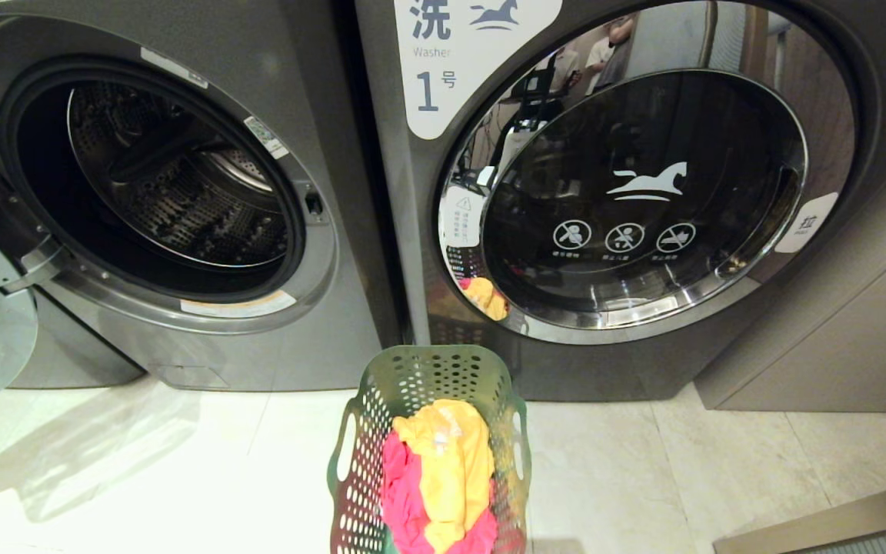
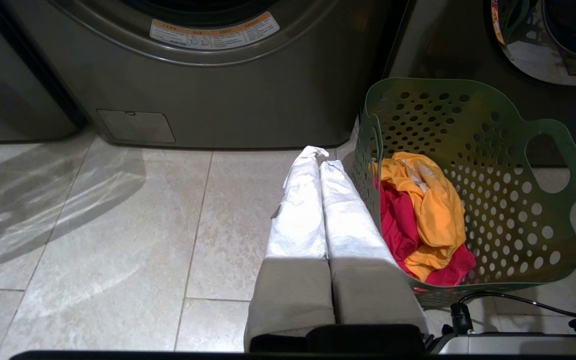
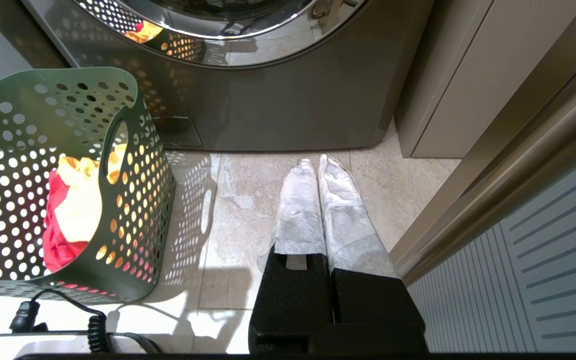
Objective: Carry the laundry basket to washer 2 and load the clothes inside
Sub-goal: Open the lid of the washing machine
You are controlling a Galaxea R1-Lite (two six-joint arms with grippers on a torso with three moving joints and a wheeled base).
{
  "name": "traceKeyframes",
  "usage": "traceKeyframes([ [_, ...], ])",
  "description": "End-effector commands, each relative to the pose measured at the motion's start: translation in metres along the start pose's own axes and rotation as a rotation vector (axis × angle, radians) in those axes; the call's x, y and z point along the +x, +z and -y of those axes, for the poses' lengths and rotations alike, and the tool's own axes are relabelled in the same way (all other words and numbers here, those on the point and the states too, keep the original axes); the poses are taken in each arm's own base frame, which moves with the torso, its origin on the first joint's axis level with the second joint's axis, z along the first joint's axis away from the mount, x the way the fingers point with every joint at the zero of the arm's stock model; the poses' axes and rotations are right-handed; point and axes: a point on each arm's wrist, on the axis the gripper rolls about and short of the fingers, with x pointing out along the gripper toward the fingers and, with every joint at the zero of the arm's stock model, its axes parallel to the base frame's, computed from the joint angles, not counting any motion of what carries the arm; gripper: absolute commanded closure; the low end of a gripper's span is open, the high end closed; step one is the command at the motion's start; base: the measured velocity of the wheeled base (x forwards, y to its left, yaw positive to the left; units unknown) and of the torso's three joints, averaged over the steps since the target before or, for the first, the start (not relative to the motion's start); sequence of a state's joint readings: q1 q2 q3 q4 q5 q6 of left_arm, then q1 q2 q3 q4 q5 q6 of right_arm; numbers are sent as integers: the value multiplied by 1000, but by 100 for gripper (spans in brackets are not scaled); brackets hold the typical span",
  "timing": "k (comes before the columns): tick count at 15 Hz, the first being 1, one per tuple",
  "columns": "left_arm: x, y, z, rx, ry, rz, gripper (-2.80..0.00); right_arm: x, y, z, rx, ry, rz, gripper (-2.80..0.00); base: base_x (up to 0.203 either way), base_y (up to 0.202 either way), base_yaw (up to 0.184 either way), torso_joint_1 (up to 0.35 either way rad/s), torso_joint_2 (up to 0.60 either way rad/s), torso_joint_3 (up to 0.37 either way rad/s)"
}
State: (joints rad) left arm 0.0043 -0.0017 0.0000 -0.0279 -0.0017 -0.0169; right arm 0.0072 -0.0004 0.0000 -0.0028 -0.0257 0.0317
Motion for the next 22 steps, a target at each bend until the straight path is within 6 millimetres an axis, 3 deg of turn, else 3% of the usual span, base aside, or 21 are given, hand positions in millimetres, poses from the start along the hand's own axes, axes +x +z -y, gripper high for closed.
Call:
traceKeyframes([
  [1,1,-3,0,-9,1,-12,0,0,0,0,1,0,0,0,0,0,0,0,0,0],
  [10,1,-3,0,-11,2,-11,0,0,0,0,-1,0,0,0,1,17,-3,1,0,0],
  [22,1,-3,0,-10,1,-12,0,0,0,0,-1,0,0,0,0,194,-2,3,2,3],
])
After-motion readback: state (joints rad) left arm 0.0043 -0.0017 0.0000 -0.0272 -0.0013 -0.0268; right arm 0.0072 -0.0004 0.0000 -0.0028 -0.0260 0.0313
